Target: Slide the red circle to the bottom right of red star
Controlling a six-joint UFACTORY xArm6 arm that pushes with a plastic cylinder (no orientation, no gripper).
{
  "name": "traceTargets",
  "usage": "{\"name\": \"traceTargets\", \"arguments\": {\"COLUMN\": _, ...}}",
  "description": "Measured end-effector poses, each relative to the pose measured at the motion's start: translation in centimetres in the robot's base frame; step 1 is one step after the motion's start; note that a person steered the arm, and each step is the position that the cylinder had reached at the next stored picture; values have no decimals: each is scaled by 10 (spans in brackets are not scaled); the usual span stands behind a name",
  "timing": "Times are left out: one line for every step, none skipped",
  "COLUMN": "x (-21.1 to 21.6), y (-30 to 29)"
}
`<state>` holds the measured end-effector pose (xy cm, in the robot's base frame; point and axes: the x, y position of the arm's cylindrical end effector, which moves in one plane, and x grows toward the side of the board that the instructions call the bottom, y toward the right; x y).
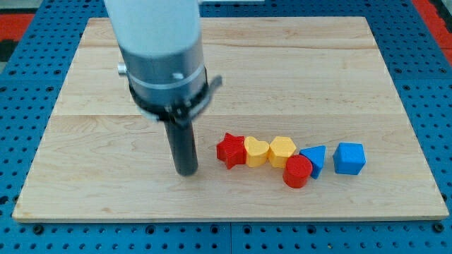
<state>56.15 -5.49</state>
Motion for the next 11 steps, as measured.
{"name": "traceTargets", "arguments": {"x": 57, "y": 49}}
{"name": "traceTargets", "arguments": {"x": 56, "y": 112}}
{"name": "traceTargets", "arguments": {"x": 30, "y": 206}}
{"name": "traceTargets", "arguments": {"x": 19, "y": 218}}
{"name": "traceTargets", "arguments": {"x": 19, "y": 155}}
{"name": "traceTargets", "arguments": {"x": 7, "y": 154}}
{"name": "traceTargets", "arguments": {"x": 3, "y": 174}}
{"name": "traceTargets", "arguments": {"x": -17, "y": 168}}
{"name": "traceTargets", "arguments": {"x": -28, "y": 138}}
{"name": "traceTargets", "arguments": {"x": -26, "y": 110}}
{"name": "traceTargets", "arguments": {"x": -28, "y": 106}}
